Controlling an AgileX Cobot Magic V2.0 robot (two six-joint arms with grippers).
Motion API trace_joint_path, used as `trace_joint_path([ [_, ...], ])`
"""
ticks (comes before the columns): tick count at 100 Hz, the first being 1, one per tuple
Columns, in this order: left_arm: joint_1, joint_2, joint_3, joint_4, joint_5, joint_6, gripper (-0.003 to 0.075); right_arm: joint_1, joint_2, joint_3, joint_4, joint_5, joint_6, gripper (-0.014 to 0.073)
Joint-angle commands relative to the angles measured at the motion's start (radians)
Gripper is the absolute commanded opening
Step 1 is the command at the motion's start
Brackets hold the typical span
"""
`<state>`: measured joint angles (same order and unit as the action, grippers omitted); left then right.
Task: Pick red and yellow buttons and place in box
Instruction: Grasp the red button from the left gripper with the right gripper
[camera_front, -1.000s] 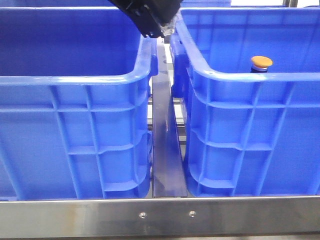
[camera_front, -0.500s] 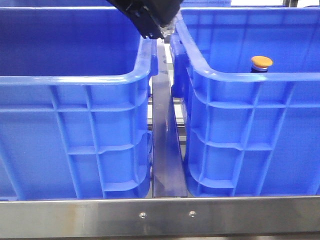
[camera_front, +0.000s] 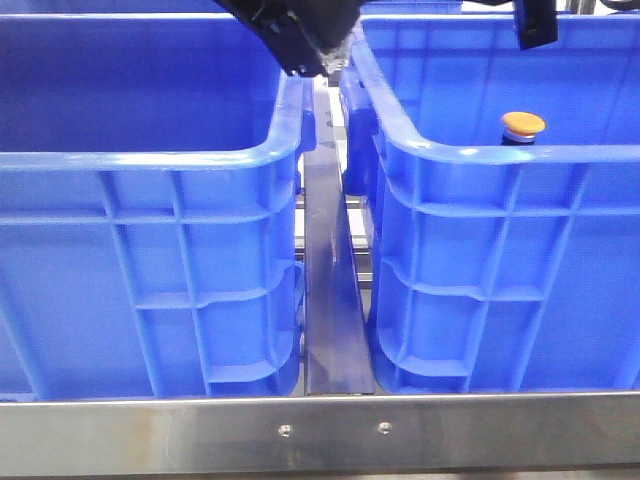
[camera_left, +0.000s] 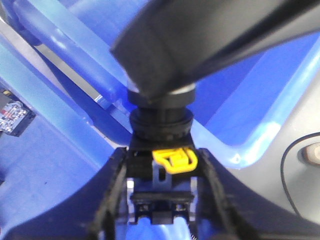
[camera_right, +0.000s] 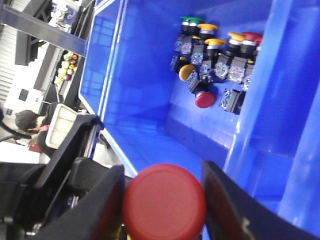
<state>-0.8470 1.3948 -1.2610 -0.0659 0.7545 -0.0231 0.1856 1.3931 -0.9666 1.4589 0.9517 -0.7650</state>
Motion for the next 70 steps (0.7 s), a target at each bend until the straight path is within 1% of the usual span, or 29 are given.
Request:
trace_joint_path([
  [1,-0.006,-0.037,-0.029,-0.036,-0.065,0.000,0.0045,0.000,-0.029,-0.034,0.062,0.049,-0.006,0.0209],
  [5,-0.006,-0.037,-0.029,-0.040,-0.063,0.000,0.0080,0.000,-0.029,-0.034,0.062,0.050,-0.006,0.0213],
  [10,-0.006,-0.037,-0.029,-0.040,-0.064,0.000,0.0146,0.000,-0.029,-0.034,0.062,0.050,-0.006,0.0216],
  [22,-0.006,-0.037,-0.029,-0.040,-0.066,0.000,0.0358,-0.010,-0.031,-0.034,0.062,0.047,-0.010,0.0216],
  [24,-0.006,-0.037,-0.029,-0.040,-0.066,0.000,0.0379,-0.015,-0.031,-0.036,0.062,0.046,-0.015,0.0216],
  [25,-0.006,-0.037,-0.029,-0.040,-0.063,0.000,0.0407,-0.024,-0.033,-0.036,0.062,0.046,-0.024,0.0216],
  [26,-0.006,-0.037,-0.029,-0.040,-0.064,0.000,0.0407,-0.024,-0.033,-0.036,0.062,0.046,-0.024,0.0216],
  [29,-0.006,-0.037,-0.029,-0.040,-0.059,0.000,0.0442,-0.045,-0.036,-0.038,0.062,0.046,-0.043,0.0216],
  [34,-0.006,-0.037,-0.029,-0.040,-0.057,0.000,0.0461,-0.078,-0.043,-0.039,0.062,0.046,-0.062,0.0216],
  [39,-0.006,-0.037,-0.029,-0.040,-0.057,0.000,0.0461,-0.124,-0.053,-0.039,0.062,0.046,-0.082,0.0216],
  [46,-0.006,-0.037,-0.029,-0.040,-0.057,0.000,0.0461,-0.219,-0.072,-0.039,0.061,0.046,-0.116,0.0216],
  [48,-0.006,-0.037,-0.029,-0.040,-0.057,0.000,0.0461,-0.228,-0.074,-0.039,0.061,0.046,-0.124,0.0216],
  [52,-0.006,-0.037,-0.029,-0.040,-0.059,0.000,0.0461,-0.278,-0.082,-0.039,0.061,0.043,-0.149,0.0216],
  [59,-0.006,-0.037,-0.029,-0.040,-0.064,0.000,0.0461,-0.366,-0.089,-0.039,0.055,0.025,-0.221,0.0216],
  [70,-0.006,-0.037,-0.029,-0.040,-0.065,0.000,0.0460,-0.456,-0.090,-0.039,0.011,-0.030,-0.340,0.0216],
])
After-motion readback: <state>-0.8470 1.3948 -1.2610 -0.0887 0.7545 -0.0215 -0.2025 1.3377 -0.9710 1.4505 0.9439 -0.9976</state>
